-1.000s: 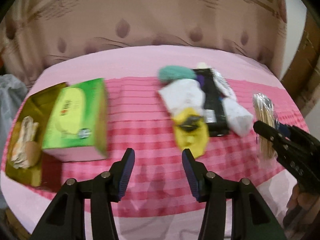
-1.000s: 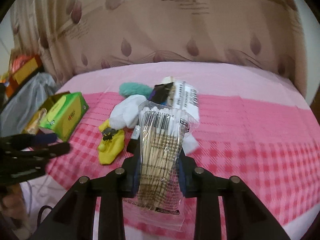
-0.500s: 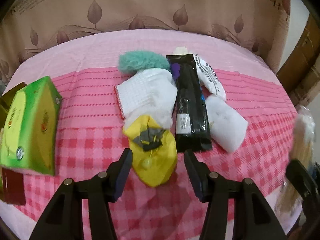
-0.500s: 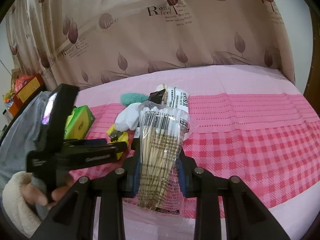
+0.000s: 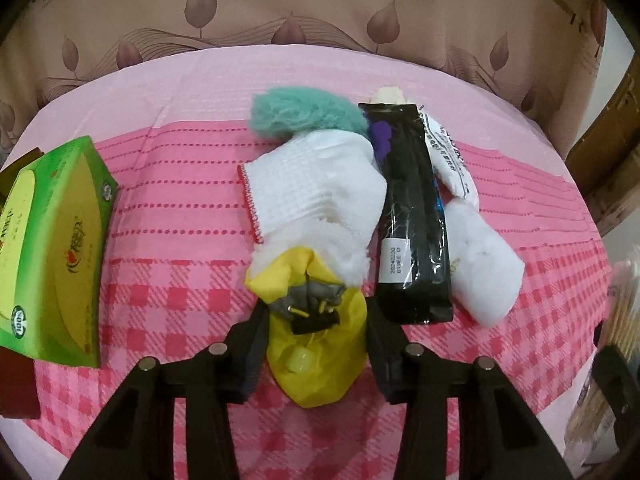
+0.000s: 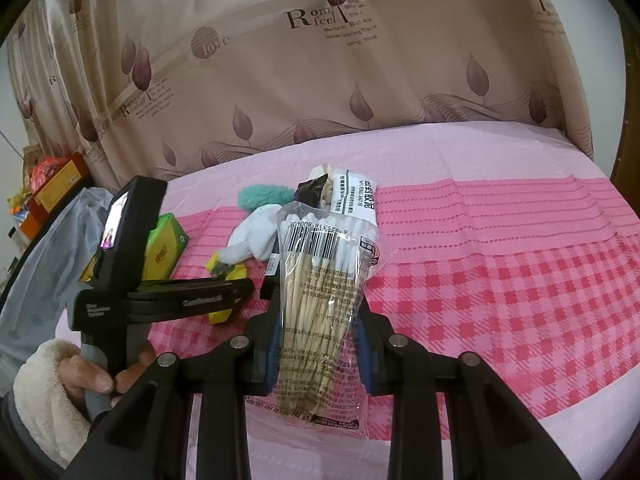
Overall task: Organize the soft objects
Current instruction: 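Grasp and lift the yellow fur-hooded jacket with the left gripper while the right holds the swab bag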
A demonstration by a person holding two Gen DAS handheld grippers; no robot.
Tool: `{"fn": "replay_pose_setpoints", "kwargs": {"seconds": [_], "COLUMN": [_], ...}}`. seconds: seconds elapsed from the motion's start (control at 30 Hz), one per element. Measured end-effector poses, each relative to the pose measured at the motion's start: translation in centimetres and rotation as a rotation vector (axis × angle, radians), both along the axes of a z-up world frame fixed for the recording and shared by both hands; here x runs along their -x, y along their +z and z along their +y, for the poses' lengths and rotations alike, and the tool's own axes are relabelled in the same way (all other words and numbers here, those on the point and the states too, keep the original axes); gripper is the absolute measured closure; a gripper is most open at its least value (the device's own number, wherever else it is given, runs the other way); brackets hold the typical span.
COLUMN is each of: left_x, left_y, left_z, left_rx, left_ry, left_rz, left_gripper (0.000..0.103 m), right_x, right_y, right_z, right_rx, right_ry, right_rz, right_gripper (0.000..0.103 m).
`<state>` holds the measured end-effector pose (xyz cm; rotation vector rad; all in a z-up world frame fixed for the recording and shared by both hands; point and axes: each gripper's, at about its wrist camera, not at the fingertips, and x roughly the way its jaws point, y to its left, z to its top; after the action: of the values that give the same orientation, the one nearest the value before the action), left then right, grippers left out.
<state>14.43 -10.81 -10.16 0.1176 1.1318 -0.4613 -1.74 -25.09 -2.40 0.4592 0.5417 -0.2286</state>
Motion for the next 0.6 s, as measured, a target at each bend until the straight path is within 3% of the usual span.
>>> {"fn": "replay_pose_setpoints", "kwargs": {"seconds": [0.6], "left_x": [2.6], "left_y": [4.2], "left_z": [3.4], "left_rx": [0.002], "left_ry": [0.004], "left_rz": [-0.072], "left_gripper": [0.061], "right_x": [-0.6], "right_y": [-0.9], "right_z": [-0.3], "right_rx": [0.019], "right_ry": [-0.018], "right_rz": [0.043], "right_gripper": [0.075]}}
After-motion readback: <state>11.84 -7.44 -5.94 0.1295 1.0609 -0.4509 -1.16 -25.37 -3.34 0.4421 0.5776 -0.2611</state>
